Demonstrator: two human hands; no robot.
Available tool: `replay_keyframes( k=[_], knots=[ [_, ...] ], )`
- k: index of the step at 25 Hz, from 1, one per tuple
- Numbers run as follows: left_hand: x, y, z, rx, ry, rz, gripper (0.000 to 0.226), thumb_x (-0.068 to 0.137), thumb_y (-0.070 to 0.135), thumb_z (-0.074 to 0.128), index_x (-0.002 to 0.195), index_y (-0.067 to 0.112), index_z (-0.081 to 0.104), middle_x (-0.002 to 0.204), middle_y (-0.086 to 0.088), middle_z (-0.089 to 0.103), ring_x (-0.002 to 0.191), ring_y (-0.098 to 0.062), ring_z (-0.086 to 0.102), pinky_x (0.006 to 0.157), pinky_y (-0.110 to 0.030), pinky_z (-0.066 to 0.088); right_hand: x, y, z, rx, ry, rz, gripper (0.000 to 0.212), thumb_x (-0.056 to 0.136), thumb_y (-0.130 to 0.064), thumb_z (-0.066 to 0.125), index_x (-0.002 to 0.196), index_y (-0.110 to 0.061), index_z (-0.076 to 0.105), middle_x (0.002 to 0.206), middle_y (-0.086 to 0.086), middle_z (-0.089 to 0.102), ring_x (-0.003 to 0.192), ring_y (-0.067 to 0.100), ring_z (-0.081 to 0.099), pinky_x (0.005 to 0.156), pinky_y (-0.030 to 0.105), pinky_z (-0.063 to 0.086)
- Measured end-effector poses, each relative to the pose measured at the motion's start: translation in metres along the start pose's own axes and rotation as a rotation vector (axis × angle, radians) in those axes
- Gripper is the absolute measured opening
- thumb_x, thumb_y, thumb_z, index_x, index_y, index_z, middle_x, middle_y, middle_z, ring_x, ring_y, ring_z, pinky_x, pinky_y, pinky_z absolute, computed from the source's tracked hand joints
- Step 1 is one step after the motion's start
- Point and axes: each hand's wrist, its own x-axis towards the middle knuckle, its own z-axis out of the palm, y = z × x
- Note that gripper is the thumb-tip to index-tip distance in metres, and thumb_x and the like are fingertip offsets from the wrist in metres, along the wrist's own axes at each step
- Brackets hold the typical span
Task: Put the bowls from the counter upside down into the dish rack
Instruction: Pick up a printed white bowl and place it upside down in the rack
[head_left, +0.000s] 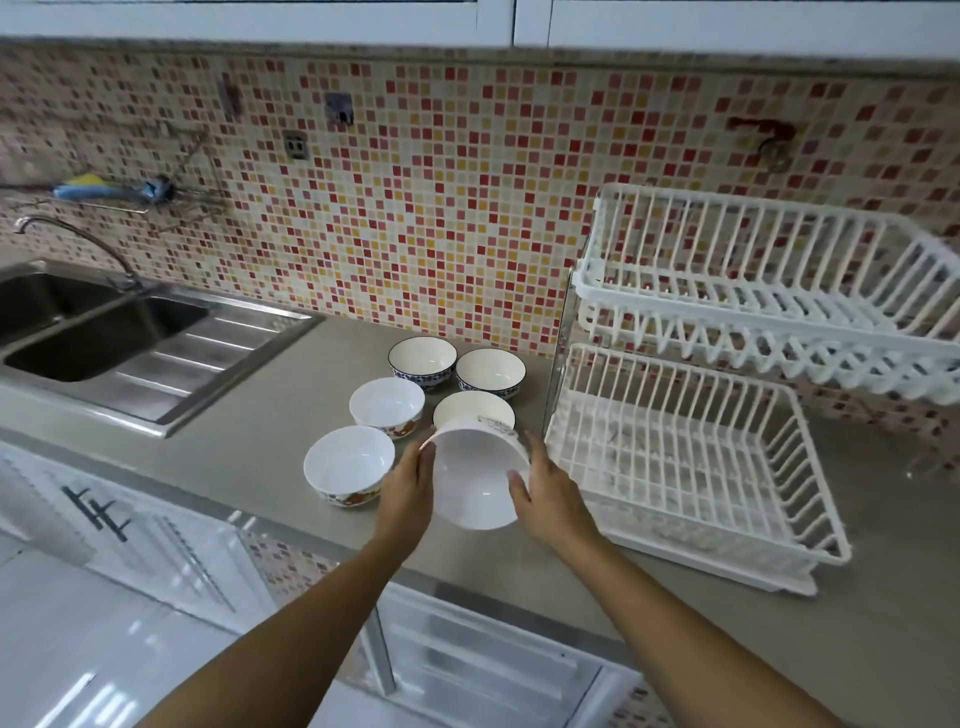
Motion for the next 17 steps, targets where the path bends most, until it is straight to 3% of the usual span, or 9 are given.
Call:
replay_keyframes(
  k=[2, 4, 6, 9, 12, 14, 17],
  knots=[
    [-0.006, 0.024, -0.005, -0.129, 0.035, 0.026, 0.043, 0.102, 0.030, 0.030, 0.141, 0.020, 0.044, 0.129, -0.001, 0.055, 0.105, -0.010, 0.045, 0.089, -0.021, 0.029, 0.007, -0.012, -0.020, -0.014, 0.011, -0.014, 0.052, 0.098, -0.016, 0.038, 0.147, -0.016, 0.022, 0.118, 0.021, 0.061, 0.099, 0.038, 0.060, 0.080, 0.040, 0.049],
    [-0.003, 0.044, -0.009, -0.223, 0.074, 0.065, 0.044, 0.101, 0.032, 0.029, 0.144, 0.025, 0.038, 0.139, -0.001, 0.051, 0.115, -0.013, 0.047, 0.091, -0.022, 0.032, 0.014, -0.029, -0.043, -0.070, 0.056, -0.062, 0.056, 0.098, -0.011, 0.037, 0.150, -0.017, 0.017, 0.117, 0.022, 0.060, 0.095, 0.038, 0.060, 0.079, 0.040, 0.049],
    [0.009, 0.064, -0.016, -0.290, 0.106, 0.161, 0.046, 0.101, 0.034, 0.029, 0.146, 0.027, 0.034, 0.144, -0.001, 0.046, 0.126, -0.019, 0.048, 0.090, -0.019, 0.039, 0.021, -0.048, -0.068, -0.110, 0.156, -0.143, 0.061, 0.096, -0.005, 0.039, 0.151, -0.016, 0.014, 0.129, 0.020, 0.054, 0.101, 0.038, 0.060, 0.083, 0.043, 0.051],
    [0.035, 0.105, -0.034, -0.426, 0.075, 0.347, 0.049, 0.101, 0.034, 0.031, 0.148, 0.019, 0.028, 0.147, -0.002, 0.040, 0.124, -0.013, 0.044, 0.077, 0.000, 0.046, 0.030, -0.078, -0.106, -0.168, 0.362, -0.271, 0.065, 0.094, 0.001, 0.042, 0.150, -0.011, 0.012, 0.148, 0.017, 0.037, 0.112, 0.039, 0.057, 0.090, 0.048, 0.050],
    [0.068, 0.148, -0.052, -0.407, -0.010, 0.560, 0.076, 0.083, 0.059, 0.037, 0.148, 0.020, 0.027, 0.146, 0.003, 0.039, 0.124, -0.005, 0.046, 0.099, -0.013, 0.045, 0.051, -0.095, -0.145, -0.218, 0.567, -0.322, 0.075, 0.086, 0.009, 0.053, 0.149, -0.007, 0.016, 0.146, 0.021, 0.038, 0.081, 0.041, 0.065, 0.066, 0.049, 0.057],
    [0.089, 0.176, -0.059, -0.367, -0.137, 0.654, 0.092, 0.073, 0.072, 0.042, 0.147, 0.020, 0.026, 0.141, 0.010, 0.041, 0.118, 0.009, 0.048, 0.091, -0.001, 0.043, 0.067, -0.098, -0.170, -0.278, 0.686, -0.368, 0.080, 0.079, 0.013, 0.060, 0.146, -0.004, 0.020, 0.138, 0.025, 0.045, 0.059, 0.035, 0.063, 0.050, 0.043, 0.056],
    [0.116, 0.215, -0.058, -0.261, -0.331, 0.763, 0.068, 0.078, 0.052, 0.043, 0.141, 0.032, 0.028, 0.128, 0.027, 0.044, 0.109, 0.025, 0.047, 0.080, 0.005, 0.042, 0.082, -0.093, -0.200, -0.430, 0.775, -0.365, 0.073, 0.079, 0.014, 0.062, 0.142, 0.004, 0.026, 0.131, 0.028, 0.050, 0.049, 0.026, 0.057, 0.041, 0.030, 0.048]
  ],
)
